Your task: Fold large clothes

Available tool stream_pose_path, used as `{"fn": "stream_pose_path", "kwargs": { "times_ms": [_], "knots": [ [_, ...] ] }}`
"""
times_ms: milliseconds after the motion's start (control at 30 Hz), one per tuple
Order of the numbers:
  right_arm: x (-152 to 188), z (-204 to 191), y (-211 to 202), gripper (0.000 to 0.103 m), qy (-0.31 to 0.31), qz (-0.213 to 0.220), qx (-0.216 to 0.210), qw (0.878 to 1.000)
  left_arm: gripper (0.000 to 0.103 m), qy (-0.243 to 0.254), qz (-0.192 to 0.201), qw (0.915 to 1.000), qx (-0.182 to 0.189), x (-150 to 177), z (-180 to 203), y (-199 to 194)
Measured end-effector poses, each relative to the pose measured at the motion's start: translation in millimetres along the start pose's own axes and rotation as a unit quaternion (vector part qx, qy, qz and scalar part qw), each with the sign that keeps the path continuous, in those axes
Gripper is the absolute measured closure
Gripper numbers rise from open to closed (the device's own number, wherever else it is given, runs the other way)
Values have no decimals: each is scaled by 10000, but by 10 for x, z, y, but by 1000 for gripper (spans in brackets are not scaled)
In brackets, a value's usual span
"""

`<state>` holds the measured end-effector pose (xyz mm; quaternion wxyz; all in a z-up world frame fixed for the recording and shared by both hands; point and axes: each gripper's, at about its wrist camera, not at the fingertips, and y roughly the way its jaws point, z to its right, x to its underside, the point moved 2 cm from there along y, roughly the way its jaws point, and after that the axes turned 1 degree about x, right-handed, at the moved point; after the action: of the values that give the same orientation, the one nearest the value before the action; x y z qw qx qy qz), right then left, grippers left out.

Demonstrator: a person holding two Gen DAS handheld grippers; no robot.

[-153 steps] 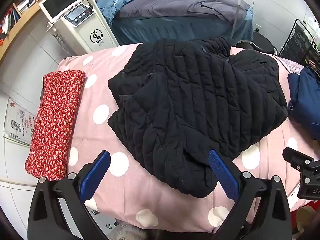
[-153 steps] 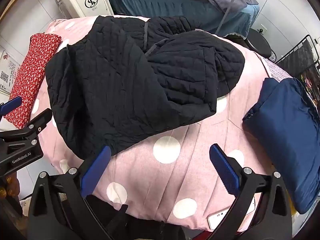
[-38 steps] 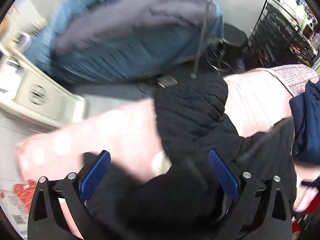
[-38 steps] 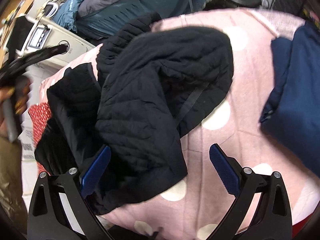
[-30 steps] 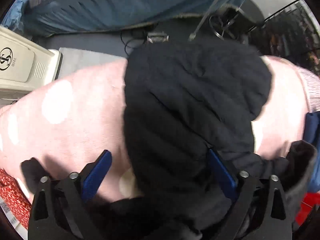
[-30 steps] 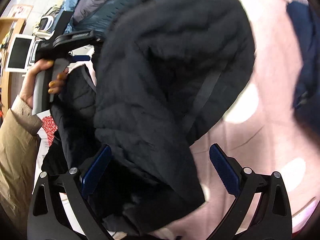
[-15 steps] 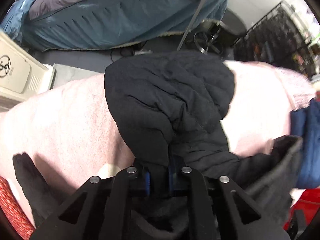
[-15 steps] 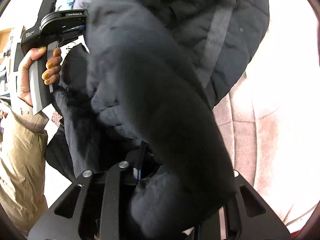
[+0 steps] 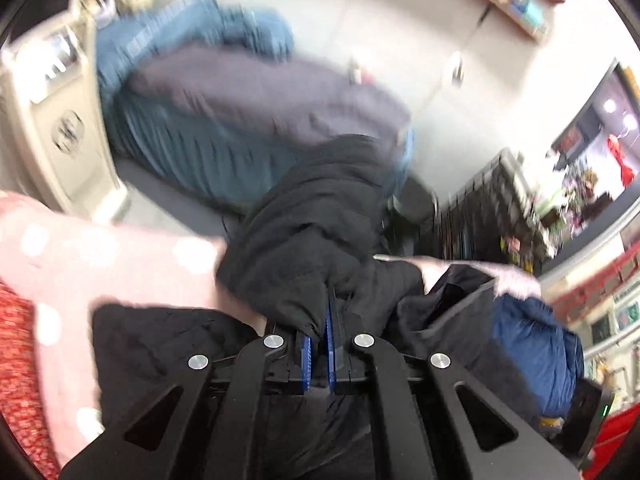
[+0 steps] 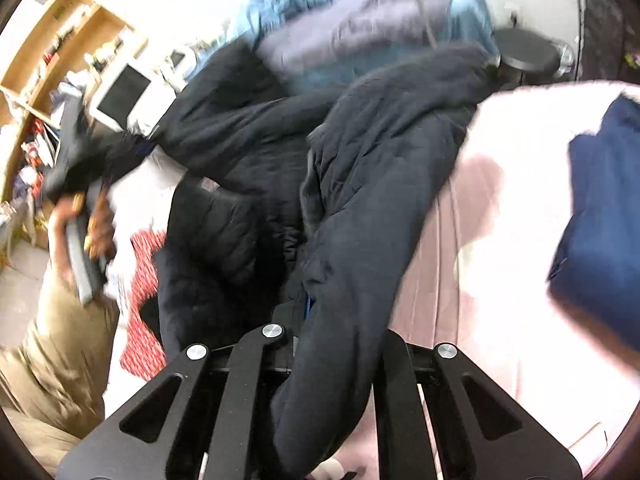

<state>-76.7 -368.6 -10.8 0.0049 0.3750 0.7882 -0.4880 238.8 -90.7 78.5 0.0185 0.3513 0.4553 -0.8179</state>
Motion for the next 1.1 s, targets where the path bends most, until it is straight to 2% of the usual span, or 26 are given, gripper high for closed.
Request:
{"fn": "stream_pose_path", "kwargs": {
  "times_ms": [100, 200, 300, 433, 500, 600, 667, 700, 733, 800, 833, 867, 900, 967, 1000, 1033, 1067, 1100],
  "knots": [
    [-76, 53, -522, 94, 252, 551, -524, 9968, 99, 48, 864, 9955, -387, -1, -57, -894],
    [-191, 38, -1001, 94, 136, 1164, -890, 9891, 99, -90, 1519, 9872, -474, 119, -111, -1699],
    [-359, -39, -1551, 94, -212, 1699, -1287, 9768, 99, -73, 2027, 9771, -637, 305, -77, -2387],
    [-358, -245, -2308, 94, -755, 2305, -1926, 9508, 99, -227, 2593, 9640, -544, 473, -5, -3127],
    [-525, -455, -2525, 94, -913, 2521, -2279, 9360, 99, -313, 2947, 9537, -506, 528, 44, -3448],
    [-607, -508, -2868, 94, -996, 2739, -2806, 9145, 99, -406, 3625, 9303, -382, 609, 121, -3910],
    [-734, -460, -2967, 94, -917, 2835, -2870, 9104, 99, -402, 3922, 9175, -525, 610, 152, -4047],
    [-777, -413, -2968, 92, -813, 2856, -2762, 9141, 99, -402, 4001, 9125, -745, 588, 151, -4079],
    [-864, -337, -2892, 90, -652, 2793, -2634, 9211, 99, -435, 3999, 9099, -1014, 537, 147, -4061],
    [-1009, -98, -2598, 66, -64, 2631, -2157, 9403, 95, -648, 3728, 9144, -1436, 408, -15, -3800],
    [-1098, 43, -2410, 25, 296, 2486, -1851, 9503, 95, -762, 3561, 9167, -1643, 369, -97, -3655],
    [-1153, 254, -2170, 6, 744, 2304, -1472, 9590, 88, -956, 3142, 9261, -1858, 312, -248, -3335],
    [-1129, 425, -2033, 6, 1109, 2305, -1227, 9589, 80, -1028, 2840, 9338, -1917, 275, -349, -3094],
    [-1027, 703, -1825, 6, 1623, 2179, -1100, 9561, 47, -1256, 1991, 9485, -2122, 341, -662, -2444],
    [-930, 869, -1647, 6, 1974, 1900, -1010, 9564, 42, -1431, 1554, 9537, -2142, 441, -824, -2119],
    [-837, 988, -1520, 6, 2164, 1678, -894, 9576, 41, -1637, 1165, 9541, -2223, 566, -976, -1841],
    [-738, 1062, -1429, 6, 2260, 1502, -789, 9592, 40, -1885, 765, 9509, -2332, 760, -1139, -1543],
    [-627, 1133, -1394, 6, 2270, 1358, -721, 9617, 38, -2040, 547, 9485, -2361, 968, -1264, -1309]
  ]
}}
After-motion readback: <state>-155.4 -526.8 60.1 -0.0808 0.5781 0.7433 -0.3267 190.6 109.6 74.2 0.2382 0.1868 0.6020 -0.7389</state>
